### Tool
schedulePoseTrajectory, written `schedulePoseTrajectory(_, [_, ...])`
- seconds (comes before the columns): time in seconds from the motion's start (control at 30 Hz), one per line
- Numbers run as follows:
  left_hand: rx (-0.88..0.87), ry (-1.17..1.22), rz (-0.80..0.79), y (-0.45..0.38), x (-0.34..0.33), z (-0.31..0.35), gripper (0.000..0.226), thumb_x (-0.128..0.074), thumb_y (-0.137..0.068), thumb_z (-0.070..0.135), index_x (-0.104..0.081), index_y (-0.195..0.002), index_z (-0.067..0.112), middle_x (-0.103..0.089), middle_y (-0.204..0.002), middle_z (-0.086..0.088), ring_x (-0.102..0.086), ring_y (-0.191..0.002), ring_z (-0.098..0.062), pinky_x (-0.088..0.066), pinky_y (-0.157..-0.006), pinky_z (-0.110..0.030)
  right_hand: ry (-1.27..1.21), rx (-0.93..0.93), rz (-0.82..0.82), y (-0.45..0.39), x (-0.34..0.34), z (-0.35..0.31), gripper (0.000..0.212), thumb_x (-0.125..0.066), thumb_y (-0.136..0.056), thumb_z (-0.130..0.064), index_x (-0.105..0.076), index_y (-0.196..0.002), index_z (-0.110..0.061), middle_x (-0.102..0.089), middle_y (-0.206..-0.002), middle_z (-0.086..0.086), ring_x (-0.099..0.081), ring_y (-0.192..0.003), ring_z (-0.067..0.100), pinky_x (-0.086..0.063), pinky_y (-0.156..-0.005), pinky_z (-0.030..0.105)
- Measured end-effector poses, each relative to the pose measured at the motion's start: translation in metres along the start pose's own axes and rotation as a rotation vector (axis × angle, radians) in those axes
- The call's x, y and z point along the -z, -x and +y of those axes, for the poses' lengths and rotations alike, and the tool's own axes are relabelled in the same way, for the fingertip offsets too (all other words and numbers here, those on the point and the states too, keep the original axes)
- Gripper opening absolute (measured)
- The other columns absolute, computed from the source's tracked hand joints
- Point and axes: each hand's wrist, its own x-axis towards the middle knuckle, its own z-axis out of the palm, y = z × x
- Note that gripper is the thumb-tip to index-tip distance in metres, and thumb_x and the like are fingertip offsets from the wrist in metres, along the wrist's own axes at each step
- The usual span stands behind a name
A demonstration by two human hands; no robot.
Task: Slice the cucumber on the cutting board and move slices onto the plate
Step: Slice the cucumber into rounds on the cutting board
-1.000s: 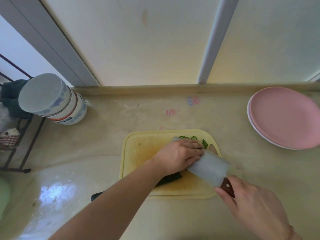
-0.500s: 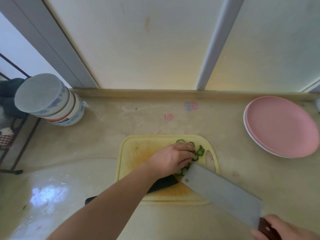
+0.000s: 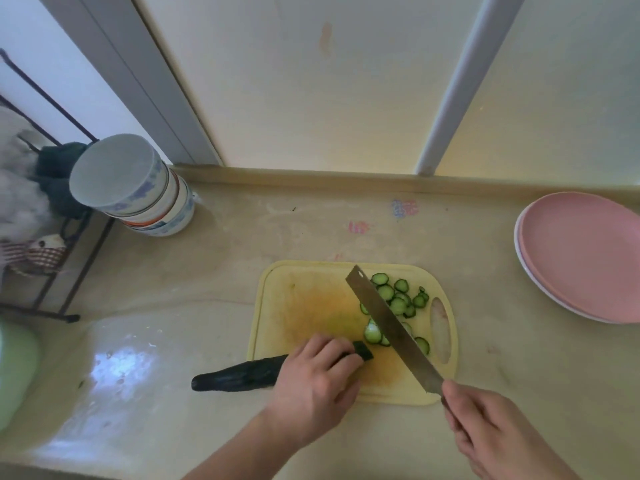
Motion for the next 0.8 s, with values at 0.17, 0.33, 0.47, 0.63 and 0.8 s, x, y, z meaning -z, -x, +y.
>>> schedulePoseTrajectory(0.17, [0.008,-0.021,0.044,0.004,-0.007,-0.006,0.021,-0.064,-0.096,0.027,-0.067,-0.116,0.022,-0.064,-0.122,0.004,-0.060,-0.106,-0.020,-0.057,-0.082,-0.036,0.040,-0.004,-0.047,-0.018,-0.014,-0.017,0.058,-0.038,-0.076,-0.074,-0.044,-0.061,-0.018,-0.036,-0.047,0.001,-0.029,-0.038,0.018,-0.027,-0.041,0.025])
schedulePoseTrajectory(0.33, [-0.044,-0.083,0.008,0.004,-0.009,-0.004,0.044,-0.079,-0.082,0.008,-0.068,-0.122,0.022,-0.064,-0.126,0.002,-0.061,-0.105,-0.024,-0.055,-0.080,-0.035,0.083,-0.058,-0.065,-0.026,-0.023,-0.011,0.057,-0.035,-0.079,-0.070,-0.044,-0.063,-0.017,-0.036,-0.043,-0.006,-0.032,-0.036,0.009,-0.029,-0.039,0.019])
schedulePoseTrajectory(0.47, [-0.083,-0.097,-0.009,0.006,-0.008,-0.007,0.052,-0.077,-0.077,0.003,-0.065,-0.124,0.023,-0.061,-0.129,0.003,-0.059,-0.104,-0.025,-0.054,-0.080,-0.035,0.049,-0.096,-0.083,-0.029,-0.026,-0.010,0.054,-0.037,-0.082,-0.067,-0.044,-0.067,-0.015,-0.033,-0.046,-0.006,-0.027,-0.036,0.009,-0.024,-0.035,0.017])
schedulePoseTrajectory(0.63, [-0.088,-0.054,0.048,0.008,-0.008,-0.012,0.046,-0.077,-0.079,0.004,-0.065,-0.122,0.018,-0.063,-0.126,0.001,-0.059,-0.107,-0.025,-0.053,-0.085,-0.036,-0.060,-0.174,-0.092,-0.031,-0.018,-0.010,0.057,-0.040,-0.077,-0.072,-0.042,-0.068,-0.016,-0.026,-0.057,0.006,-0.017,-0.042,0.015,-0.015,-0.041,0.022])
schedulePoseTrajectory(0.8, [-0.112,0.002,0.111,0.000,-0.016,-0.007,0.015,-0.068,-0.094,0.011,-0.073,-0.109,0.009,-0.068,-0.114,-0.003,-0.063,-0.100,-0.026,-0.054,-0.081,-0.037,0.030,-0.097,-0.058,-0.024,-0.027,-0.010,0.058,-0.036,-0.077,-0.072,-0.043,-0.066,-0.015,-0.035,-0.046,-0.006,-0.031,-0.039,0.006,-0.025,-0.038,0.014])
